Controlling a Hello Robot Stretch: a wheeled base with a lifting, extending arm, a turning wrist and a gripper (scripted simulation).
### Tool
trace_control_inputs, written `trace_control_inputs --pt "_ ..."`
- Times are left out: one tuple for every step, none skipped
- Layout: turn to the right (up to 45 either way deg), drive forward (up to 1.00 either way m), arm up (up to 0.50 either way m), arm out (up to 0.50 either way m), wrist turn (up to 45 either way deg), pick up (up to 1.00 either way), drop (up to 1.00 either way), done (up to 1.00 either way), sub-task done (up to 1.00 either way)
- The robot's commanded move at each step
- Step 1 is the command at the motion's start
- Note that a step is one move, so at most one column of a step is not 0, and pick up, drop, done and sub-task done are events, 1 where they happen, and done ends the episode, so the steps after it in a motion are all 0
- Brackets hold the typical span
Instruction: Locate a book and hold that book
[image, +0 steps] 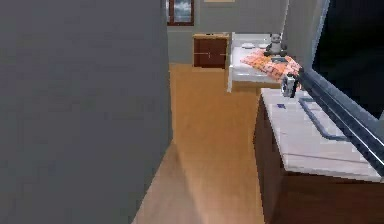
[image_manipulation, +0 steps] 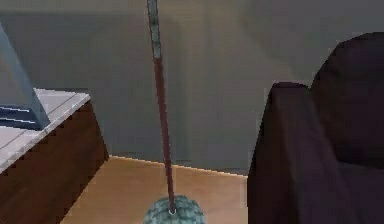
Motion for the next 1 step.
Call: trace_control_inputs --pt "0.0 0.90 0.00 0.00 0.0 0.00 0.00 0.00 0.00"
